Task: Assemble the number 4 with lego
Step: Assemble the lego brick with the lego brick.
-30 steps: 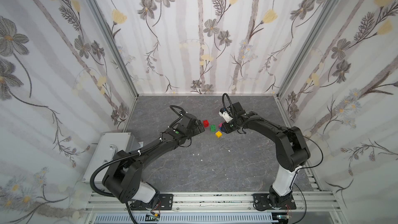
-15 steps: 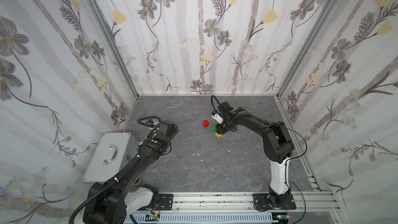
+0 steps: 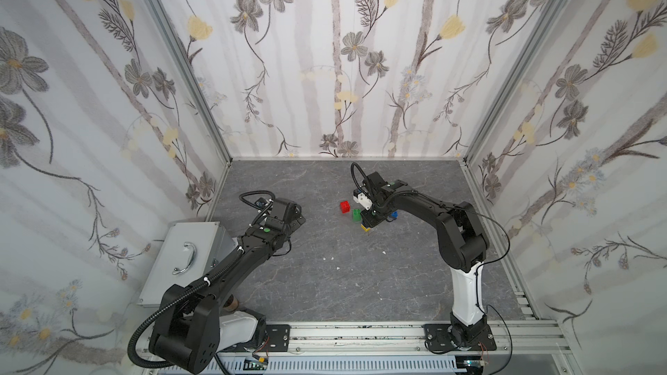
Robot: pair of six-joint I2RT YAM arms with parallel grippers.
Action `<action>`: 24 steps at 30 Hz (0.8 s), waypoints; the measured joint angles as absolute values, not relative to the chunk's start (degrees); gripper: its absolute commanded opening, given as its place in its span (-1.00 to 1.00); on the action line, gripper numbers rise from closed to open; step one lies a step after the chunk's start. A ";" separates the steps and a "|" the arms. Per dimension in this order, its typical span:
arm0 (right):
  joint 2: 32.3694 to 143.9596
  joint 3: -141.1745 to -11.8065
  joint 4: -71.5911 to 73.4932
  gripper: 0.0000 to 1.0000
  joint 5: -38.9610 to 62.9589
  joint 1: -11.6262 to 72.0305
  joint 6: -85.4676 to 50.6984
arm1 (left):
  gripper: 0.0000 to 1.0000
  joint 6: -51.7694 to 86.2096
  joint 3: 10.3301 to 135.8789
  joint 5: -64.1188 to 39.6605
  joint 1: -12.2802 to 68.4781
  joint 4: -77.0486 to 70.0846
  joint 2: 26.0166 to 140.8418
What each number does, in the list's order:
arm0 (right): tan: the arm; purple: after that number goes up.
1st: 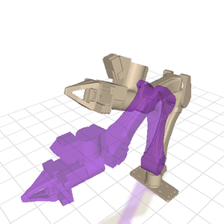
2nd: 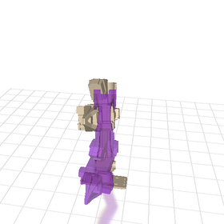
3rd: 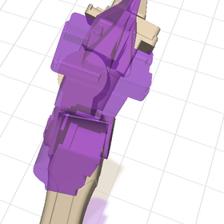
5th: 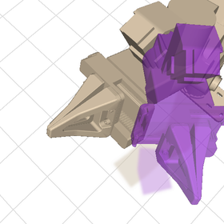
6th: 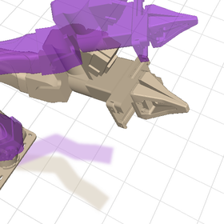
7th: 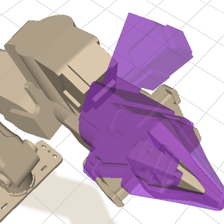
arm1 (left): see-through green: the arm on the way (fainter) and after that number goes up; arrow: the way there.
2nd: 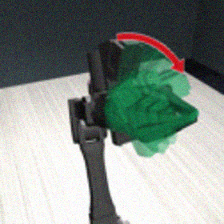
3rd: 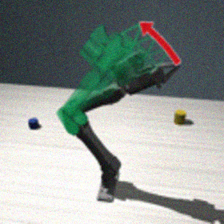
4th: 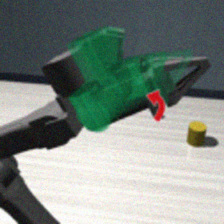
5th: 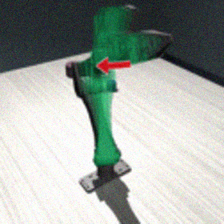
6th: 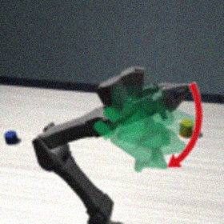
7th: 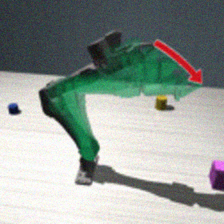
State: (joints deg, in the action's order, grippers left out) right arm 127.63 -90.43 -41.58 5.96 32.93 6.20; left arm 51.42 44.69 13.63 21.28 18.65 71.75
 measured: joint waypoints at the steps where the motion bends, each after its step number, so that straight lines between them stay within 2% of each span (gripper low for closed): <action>1: 127.81 -90.43 -41.56 -0.72 5.93 32.95 6.22 | 1.00 51.40 44.77 13.13 21.28 18.63 71.83; 10: 127.59 -88.60 -40.25 -0.77 4.99 33.01 5.96 | 1.00 50.96 45.10 11.60 21.28 18.44 71.94; 18: 125.32 -80.36 -31.22 -0.82 6.11 32.88 2.83 | 1.00 49.87 45.60 9.56 21.28 18.22 75.48; 24: 124.38 -78.98 -29.19 -0.81 5.74 32.99 0.64 | 1.00 49.47 46.63 7.22 21.28 17.72 77.43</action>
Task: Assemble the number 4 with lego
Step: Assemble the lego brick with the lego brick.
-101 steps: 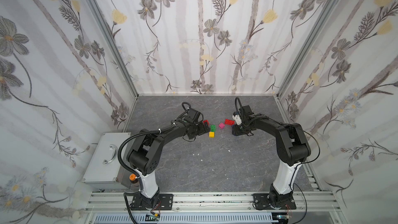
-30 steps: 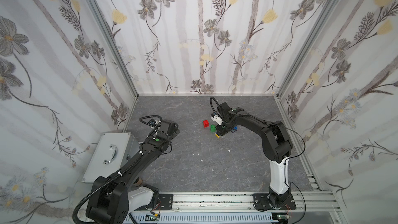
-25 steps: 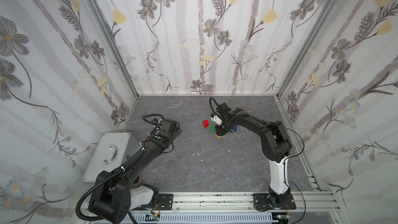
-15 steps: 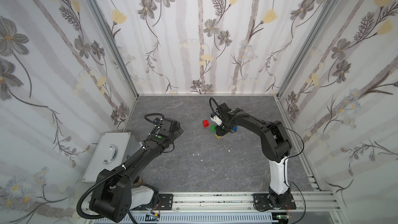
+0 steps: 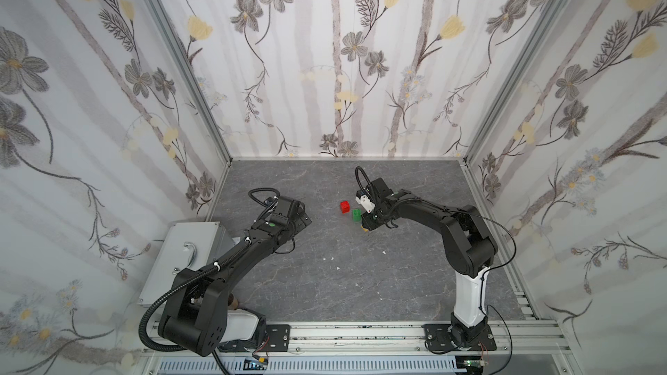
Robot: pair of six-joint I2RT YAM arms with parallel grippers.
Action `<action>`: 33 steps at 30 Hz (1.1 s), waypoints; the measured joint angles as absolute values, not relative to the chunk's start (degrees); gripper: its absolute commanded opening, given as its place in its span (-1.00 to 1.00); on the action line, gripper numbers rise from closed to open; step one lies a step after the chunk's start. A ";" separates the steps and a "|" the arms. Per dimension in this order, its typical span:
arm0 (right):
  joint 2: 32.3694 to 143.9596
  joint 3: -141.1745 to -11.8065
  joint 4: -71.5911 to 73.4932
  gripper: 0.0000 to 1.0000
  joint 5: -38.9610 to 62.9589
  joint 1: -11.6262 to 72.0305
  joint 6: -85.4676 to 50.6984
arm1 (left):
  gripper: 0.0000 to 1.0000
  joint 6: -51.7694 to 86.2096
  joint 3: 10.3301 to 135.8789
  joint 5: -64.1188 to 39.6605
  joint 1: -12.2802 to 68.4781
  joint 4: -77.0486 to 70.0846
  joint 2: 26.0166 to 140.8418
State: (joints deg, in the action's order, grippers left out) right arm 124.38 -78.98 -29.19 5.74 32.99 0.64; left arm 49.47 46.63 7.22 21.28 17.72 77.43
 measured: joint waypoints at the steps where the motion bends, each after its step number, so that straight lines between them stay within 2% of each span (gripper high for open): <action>1: 123.81 -78.54 -28.71 -0.81 5.43 32.99 -0.10 | 1.00 49.43 46.76 6.81 21.34 17.34 77.65; 9: 111.37 -63.02 -23.42 -0.75 2.74 33.56 -17.26 | 1.00 46.70 51.24 2.79 25.91 16.27 84.14; 15: 109.43 -58.02 -17.93 -0.60 -2.24 37.32 -29.28 | 1.00 45.17 56.77 -0.38 28.84 16.10 90.89; 22: 109.91 -59.18 -17.82 -0.12 -4.78 38.83 -37.36 | 1.00 44.47 60.40 -3.25 29.91 16.16 94.87; 25: 110.87 -61.91 -24.67 -0.02 -3.31 38.96 -37.93 | 1.00 43.88 61.08 -3.29 29.91 16.34 95.07; 30: 110.69 -67.77 -28.42 0.38 -3.60 38.61 -37.78 | 1.00 43.46 61.14 -3.14 29.91 17.15 94.85; 33: 109.71 -69.58 -30.33 0.50 -3.53 38.20 -36.97 | 1.00 43.22 61.14 -2.92 29.91 17.47 94.35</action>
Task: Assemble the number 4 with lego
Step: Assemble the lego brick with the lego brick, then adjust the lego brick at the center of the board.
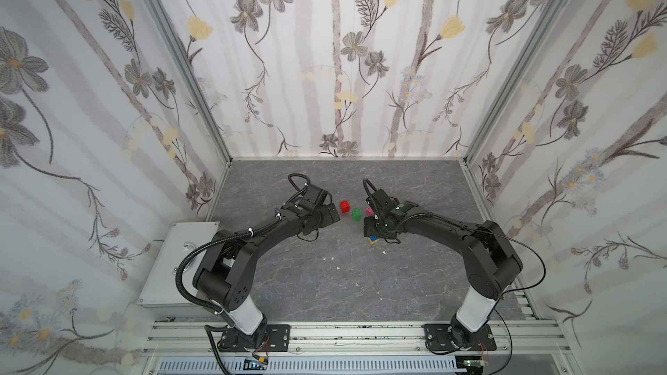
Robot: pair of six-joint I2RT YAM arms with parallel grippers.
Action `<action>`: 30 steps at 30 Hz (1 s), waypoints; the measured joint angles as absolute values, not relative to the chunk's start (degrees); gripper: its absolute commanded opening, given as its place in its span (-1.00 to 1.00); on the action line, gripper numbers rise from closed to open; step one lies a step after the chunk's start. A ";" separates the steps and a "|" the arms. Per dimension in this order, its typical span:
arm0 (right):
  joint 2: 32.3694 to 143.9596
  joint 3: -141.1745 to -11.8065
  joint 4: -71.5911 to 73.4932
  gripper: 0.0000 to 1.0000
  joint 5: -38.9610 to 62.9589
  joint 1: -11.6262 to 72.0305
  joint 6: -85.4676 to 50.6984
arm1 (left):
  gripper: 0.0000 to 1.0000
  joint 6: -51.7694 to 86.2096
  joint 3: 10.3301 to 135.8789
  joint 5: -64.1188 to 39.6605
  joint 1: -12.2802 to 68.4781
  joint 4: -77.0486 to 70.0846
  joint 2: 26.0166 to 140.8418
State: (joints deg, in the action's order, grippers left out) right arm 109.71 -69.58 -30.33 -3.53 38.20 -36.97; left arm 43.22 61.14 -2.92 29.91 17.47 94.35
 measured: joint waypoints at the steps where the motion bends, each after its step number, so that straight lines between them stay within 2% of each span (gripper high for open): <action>1: 109.08 -70.04 -30.65 0.51 -3.29 37.89 -36.71 | 1.00 43.16 61.14 -2.74 29.89 17.50 94.26; 7: 106.76 -73.41 -30.46 0.47 -2.09 32.08 -27.09 | 1.00 42.39 61.14 -2.66 29.91 17.82 94.00; 13: 108.77 -73.10 -31.03 0.33 4.01 24.58 -15.68 | 1.00 42.89 60.20 -3.09 30.28 17.67 92.99; 20: 109.80 -66.32 -28.95 0.31 20.58 26.44 -11.05 | 1.00 43.97 59.44 -3.05 30.33 17.37 92.73; 26: 110.13 -63.70 -25.93 -0.03 22.41 28.60 -12.38 | 1.00 44.16 59.35 -3.05 30.39 17.39 92.73; 30: 110.06 -61.98 -24.23 -0.07 22.41 28.77 -14.26 | 1.00 44.18 59.35 -3.05 30.39 17.39 92.79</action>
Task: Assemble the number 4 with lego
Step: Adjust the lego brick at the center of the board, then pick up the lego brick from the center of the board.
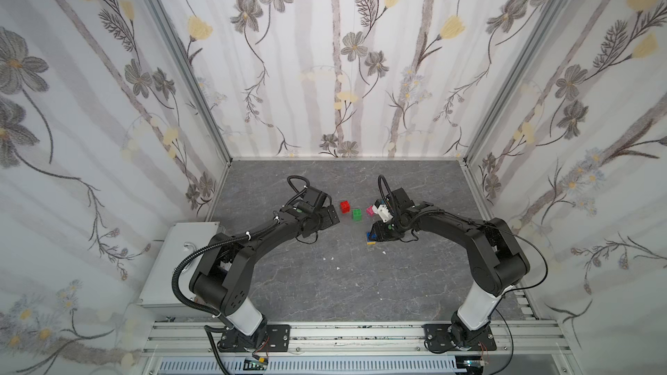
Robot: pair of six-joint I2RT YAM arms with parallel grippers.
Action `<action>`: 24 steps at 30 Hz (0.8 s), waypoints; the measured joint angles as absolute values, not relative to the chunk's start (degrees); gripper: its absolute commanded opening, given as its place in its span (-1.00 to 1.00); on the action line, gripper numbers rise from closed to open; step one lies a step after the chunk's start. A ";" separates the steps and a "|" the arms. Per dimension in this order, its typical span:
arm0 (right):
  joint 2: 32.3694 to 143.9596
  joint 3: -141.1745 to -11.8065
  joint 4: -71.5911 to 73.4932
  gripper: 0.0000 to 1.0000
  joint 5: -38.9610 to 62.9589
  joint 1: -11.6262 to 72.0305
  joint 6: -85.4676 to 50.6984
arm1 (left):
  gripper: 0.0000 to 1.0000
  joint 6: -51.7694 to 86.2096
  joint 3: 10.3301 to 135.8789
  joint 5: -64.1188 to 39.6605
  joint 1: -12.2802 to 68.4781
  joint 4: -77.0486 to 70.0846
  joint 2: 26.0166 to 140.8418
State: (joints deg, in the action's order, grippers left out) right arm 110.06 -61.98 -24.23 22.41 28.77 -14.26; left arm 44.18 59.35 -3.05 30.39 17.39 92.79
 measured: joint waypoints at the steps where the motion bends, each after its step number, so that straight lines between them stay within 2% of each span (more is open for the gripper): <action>1: 109.95 -61.87 -24.03 -0.08 22.41 28.95 -14.72 | 1.00 44.18 59.35 -3.05 30.39 17.34 92.86; 5: 109.16 -60.82 -22.37 -0.07 22.94 30.04 -16.29 | 1.00 44.18 59.35 -3.11 30.39 17.28 93.27; 8: 108.03 -59.99 -21.74 0.12 22.90 30.37 -17.45 | 1.00 44.18 59.35 -3.29 30.39 17.19 93.43; 13: 103.79 -60.31 -21.98 0.28 17.39 26.79 -19.88 | 1.00 44.16 59.13 -3.77 30.46 16.71 93.38; 15: 103.72 -61.82 -22.37 0.29 14.96 24.47 -19.92 | 1.00 44.14 59.16 -4.16 30.89 16.62 93.41; 20: 110.39 -69.43 -25.43 0.29 4.93 20.78 -20.34 | 1.00 43.90 62.00 -4.73 34.65 16.51 95.24; 24: 116.57 -76.62 -27.83 0.28 1.63 20.49 -19.59 | 1.00 44.25 63.05 -5.63 36.38 15.62 97.19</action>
